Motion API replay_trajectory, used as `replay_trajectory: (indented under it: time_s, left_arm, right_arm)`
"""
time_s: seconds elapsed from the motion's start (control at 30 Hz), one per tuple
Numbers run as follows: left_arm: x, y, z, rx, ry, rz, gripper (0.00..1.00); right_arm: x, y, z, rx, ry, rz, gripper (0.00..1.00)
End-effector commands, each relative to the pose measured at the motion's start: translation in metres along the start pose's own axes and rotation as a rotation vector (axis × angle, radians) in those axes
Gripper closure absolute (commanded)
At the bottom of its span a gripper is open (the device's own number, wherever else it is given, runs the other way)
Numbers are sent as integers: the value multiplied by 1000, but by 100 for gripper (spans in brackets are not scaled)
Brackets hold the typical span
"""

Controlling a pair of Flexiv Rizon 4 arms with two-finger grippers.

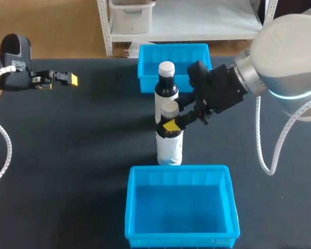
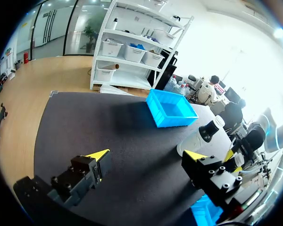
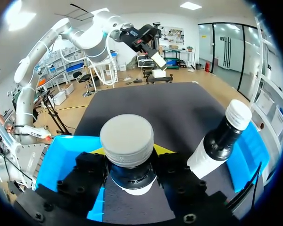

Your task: Pick up the bottle, and place it in the far bin if it is heavy, or in the near bin if it is light.

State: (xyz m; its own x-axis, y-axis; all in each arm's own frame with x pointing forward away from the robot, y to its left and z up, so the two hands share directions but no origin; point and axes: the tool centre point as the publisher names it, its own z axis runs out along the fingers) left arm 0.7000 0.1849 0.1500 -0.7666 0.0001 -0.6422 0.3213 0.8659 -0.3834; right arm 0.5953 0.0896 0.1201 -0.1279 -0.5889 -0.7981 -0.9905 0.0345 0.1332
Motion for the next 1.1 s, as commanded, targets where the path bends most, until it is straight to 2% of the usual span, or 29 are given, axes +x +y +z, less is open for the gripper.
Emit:
replay_trajectory:
  time_s: [0.03, 0.07, 0.1, 0.13, 0.33, 0.8, 1.1]
  left_arm:
    - [0, 0, 0, 0, 0, 0, 0]
    - [0, 0, 0, 0, 0, 0, 0]
    - [0, 0, 0, 0, 0, 0, 0]
    - [0, 0, 0, 0, 0, 0, 0]
    - [0, 0, 0, 0, 0, 0, 0]
    - [0, 0, 0, 0, 0, 0, 0]
    - [0, 0, 0, 0, 0, 0, 0]
  right_arm:
    - [4, -1, 3, -2, -2, 1, 66]
    - [4, -1, 3, -1, -2, 0, 74]
    - [4, -1, 3, 0, -4, -2, 96]
    - [4, -1, 2, 1, -6, -5, 100]
    - [2, -4, -7, 17, -4, -16, 100]
    - [-1, -24, -62, 133, 0, -6, 100]
    - [6, -41, -98, 203, 16, 14, 100]
